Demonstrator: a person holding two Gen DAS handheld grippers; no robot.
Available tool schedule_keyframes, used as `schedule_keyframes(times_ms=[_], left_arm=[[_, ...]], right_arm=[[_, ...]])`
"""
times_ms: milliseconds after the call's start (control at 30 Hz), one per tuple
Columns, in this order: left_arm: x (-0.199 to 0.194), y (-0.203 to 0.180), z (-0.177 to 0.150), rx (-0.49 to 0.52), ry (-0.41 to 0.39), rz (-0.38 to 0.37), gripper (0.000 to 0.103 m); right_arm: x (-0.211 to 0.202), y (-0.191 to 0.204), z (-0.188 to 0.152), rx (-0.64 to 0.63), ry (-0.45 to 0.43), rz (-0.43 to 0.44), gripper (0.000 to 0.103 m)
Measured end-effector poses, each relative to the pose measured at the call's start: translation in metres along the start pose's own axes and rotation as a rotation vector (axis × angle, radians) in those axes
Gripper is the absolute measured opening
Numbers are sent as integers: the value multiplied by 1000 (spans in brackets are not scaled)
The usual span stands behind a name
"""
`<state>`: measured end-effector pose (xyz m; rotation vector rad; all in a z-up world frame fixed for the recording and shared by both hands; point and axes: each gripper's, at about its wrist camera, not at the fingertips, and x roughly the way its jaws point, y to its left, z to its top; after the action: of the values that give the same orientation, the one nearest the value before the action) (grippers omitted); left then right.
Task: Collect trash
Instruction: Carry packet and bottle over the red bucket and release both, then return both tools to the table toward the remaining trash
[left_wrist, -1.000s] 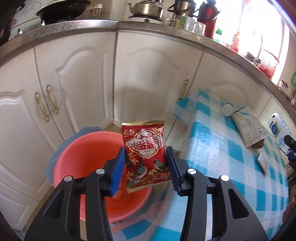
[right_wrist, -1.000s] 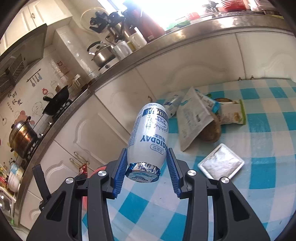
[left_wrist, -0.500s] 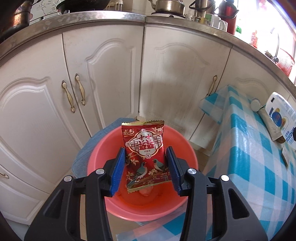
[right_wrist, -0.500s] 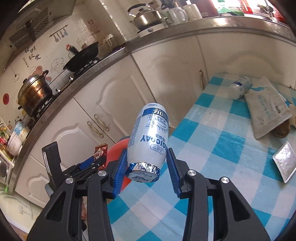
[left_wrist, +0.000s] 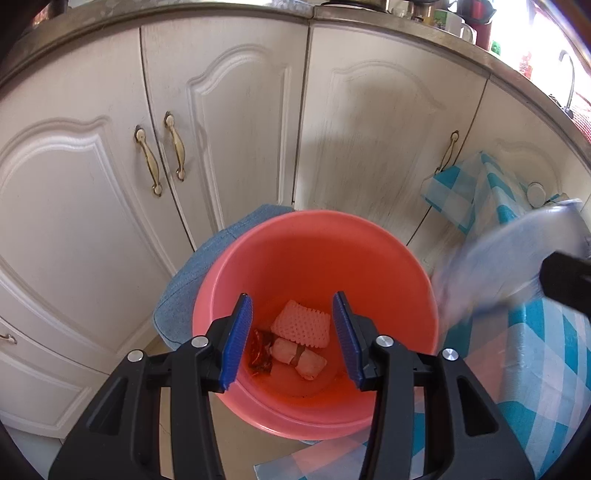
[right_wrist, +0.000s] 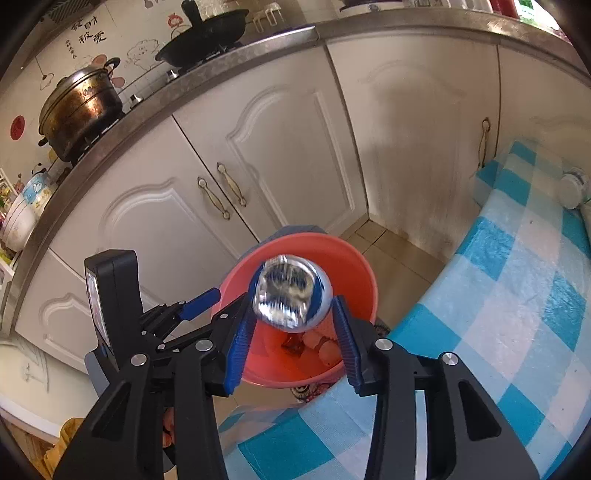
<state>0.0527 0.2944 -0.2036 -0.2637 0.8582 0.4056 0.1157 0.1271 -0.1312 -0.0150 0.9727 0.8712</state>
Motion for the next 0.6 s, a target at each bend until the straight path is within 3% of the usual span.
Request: schedule_keyframes(times_ms=[33,100,200,400,600], left_arm=[[0,3,-1,-8,2,0,56],[0,9,-2,-29,3,-5,65],[-3,20,-4,-56,0,-17,77],[-8,31,-4,-58,-11,-44,91],[-14,35,0,-117,16,-108,93]], right_arm=[[4,-1,-1,5,7,-7,60],[4,-6,-4,26,-2,-23,72],[-2,-18,-10,64,-25,-23,79],[-34,-47,-20,132,-101,-66,87],[-70,-72,-38,172,-183,-81,89]])
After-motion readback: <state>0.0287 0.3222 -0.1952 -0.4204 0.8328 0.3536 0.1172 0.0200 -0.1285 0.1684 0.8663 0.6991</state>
